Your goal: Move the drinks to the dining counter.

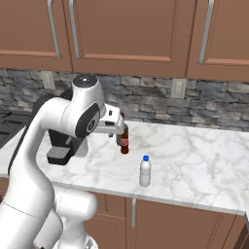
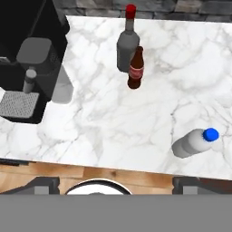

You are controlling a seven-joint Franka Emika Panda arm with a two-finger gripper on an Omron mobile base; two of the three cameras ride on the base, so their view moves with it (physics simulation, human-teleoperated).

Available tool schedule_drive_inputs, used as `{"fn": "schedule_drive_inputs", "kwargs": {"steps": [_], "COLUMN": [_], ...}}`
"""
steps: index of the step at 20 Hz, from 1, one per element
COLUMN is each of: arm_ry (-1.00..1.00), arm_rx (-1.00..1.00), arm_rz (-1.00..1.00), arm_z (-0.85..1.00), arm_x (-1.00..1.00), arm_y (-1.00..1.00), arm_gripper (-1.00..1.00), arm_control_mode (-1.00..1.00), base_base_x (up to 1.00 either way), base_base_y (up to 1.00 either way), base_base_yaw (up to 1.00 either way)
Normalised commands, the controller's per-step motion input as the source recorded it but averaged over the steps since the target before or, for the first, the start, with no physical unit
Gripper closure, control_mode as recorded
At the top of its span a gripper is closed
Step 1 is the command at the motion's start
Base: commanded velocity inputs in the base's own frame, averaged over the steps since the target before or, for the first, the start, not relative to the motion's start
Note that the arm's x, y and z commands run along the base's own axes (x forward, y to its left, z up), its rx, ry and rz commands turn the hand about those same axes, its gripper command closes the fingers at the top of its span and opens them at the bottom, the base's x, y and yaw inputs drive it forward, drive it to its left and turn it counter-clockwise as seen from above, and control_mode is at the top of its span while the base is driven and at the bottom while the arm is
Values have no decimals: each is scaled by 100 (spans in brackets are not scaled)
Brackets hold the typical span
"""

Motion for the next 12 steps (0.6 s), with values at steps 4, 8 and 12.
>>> {"fn": "schedule_drive_inputs", "kwargs": {"steps": [4, 8, 12], "arm_ry": [0, 0, 0], "arm_rx": [0, 0, 0], "arm_rz": [-5, -11, -14], "arm_z": [-8, -16, -25], "arm_x": [0, 0, 0], "arm_y": [-60, -62, -64], "arm_gripper": [-100, -100, -100], "arm_control_mode": [-100, -100, -100], "base_base_x": [0, 0, 0], "base_base_y": [0, 0, 0], "base_base_yaw": [0, 0, 0]}}
